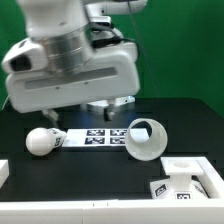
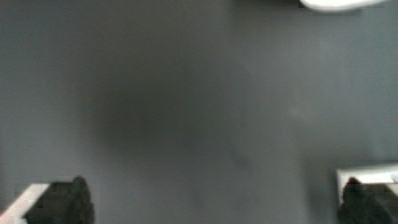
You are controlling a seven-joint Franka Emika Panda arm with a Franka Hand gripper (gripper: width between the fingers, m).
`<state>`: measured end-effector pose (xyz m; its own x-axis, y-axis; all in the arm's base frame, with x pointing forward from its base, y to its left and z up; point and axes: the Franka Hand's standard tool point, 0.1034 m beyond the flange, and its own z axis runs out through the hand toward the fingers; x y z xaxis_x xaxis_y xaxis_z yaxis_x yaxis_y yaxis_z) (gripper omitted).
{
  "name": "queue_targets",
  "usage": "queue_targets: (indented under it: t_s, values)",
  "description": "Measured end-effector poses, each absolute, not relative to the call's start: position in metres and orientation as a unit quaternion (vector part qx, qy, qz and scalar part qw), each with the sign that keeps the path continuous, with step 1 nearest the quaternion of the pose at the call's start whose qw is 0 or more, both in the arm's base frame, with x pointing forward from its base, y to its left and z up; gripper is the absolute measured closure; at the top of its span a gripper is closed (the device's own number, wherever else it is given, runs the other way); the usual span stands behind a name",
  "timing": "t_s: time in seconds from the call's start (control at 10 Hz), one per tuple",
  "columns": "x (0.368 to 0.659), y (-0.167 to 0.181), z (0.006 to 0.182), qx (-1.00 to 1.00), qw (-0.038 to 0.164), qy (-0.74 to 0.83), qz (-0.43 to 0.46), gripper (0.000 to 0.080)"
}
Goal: Assemble lamp
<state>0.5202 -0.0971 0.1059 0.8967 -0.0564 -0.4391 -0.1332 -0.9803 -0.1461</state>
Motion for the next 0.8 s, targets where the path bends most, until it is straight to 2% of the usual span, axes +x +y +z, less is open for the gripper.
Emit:
queue_targets:
  t_s: [0.2,0.3,0.6,0.8]
  values:
    - [0.513,-0.131,0.094,-0.961,0.091,0.045,0.259,0.0101]
    - [0.513,-0.123,0.096,-0.956,0.095,0.043,0.274,0.0101]
    - [0.51,-0.126,0.093,-0.955,0.096,0.04,0.277,0.0101]
    - [0.472,-0.165,0.076,-0.937,0.091,0.077,0.327,0.0101]
